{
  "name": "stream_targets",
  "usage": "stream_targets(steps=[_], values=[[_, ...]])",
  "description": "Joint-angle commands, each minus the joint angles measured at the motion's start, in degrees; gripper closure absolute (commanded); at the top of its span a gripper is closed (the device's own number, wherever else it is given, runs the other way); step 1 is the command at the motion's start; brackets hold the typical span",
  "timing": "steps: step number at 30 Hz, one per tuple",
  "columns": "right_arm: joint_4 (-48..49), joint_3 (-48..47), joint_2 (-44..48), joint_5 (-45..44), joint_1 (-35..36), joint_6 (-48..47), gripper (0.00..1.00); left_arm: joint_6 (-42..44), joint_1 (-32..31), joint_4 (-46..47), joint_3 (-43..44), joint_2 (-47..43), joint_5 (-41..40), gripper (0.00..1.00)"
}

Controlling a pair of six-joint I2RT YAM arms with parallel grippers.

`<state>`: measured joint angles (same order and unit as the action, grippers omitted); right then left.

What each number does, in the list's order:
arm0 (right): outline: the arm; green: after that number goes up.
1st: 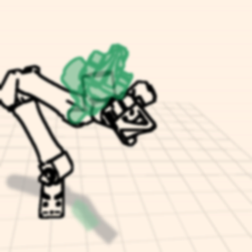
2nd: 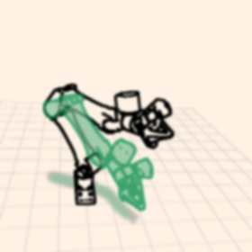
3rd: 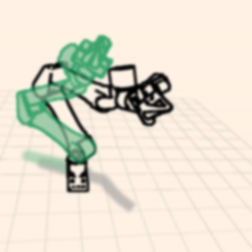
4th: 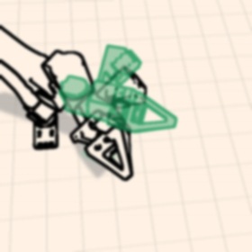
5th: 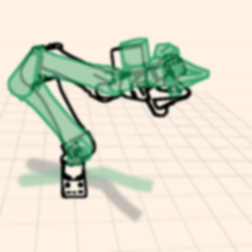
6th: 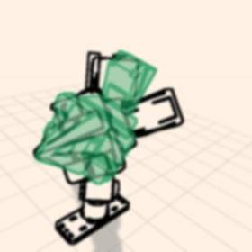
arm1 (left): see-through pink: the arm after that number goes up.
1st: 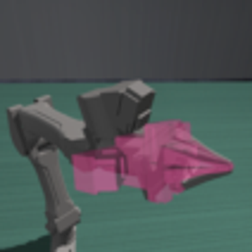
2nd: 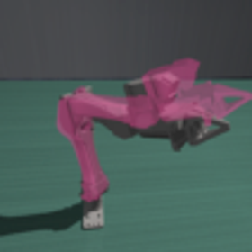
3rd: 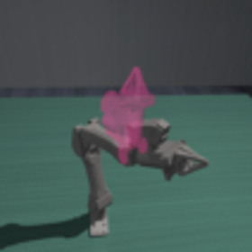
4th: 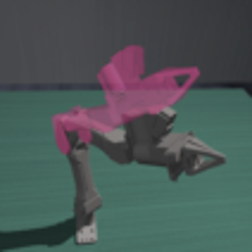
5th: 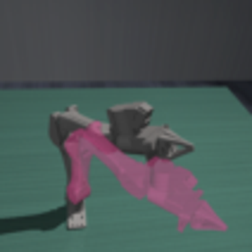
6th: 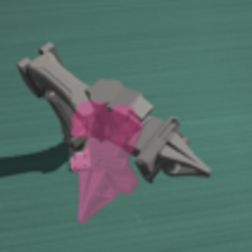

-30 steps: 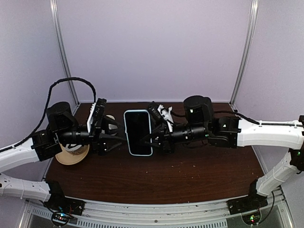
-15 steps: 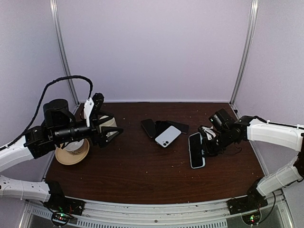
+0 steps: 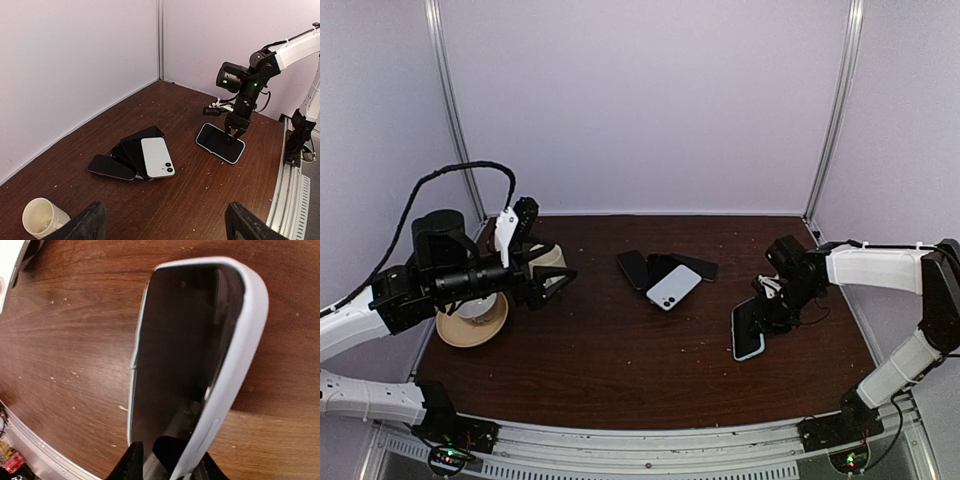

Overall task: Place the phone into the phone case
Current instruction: Place the phone with the phone case at the center of the board, then adjust the phone with the phone case at the center of the board.

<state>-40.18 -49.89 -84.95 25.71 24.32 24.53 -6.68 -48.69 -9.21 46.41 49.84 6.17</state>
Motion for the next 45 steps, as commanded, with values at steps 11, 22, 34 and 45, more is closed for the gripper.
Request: stream_targets(steps=[11,22,34,45], values=[[-10.31,-7.82,-6.54,-21.40,0.45,-2.37,0.46,2.45,0.30,0.21,0.96,-0.57,-1.02,0.14],[-15.02,-20.80,-15.33,-40.91,21.93,4.12,0.44,3.03,0.34,0.04,0.89,-0.21,-1.17,0.14],[-15.65,-20.97,-25.62,-43.01,23.76,8.30,0.55,3.60,0.31,0.09,0.77,-0.80,-1.19,0.14],[-17.30,-16.21,-22.92,-44.97,22.14,6.85,0.64,3.78,0.28,0.07,0.72,-0.54,-1.17,0.14]])
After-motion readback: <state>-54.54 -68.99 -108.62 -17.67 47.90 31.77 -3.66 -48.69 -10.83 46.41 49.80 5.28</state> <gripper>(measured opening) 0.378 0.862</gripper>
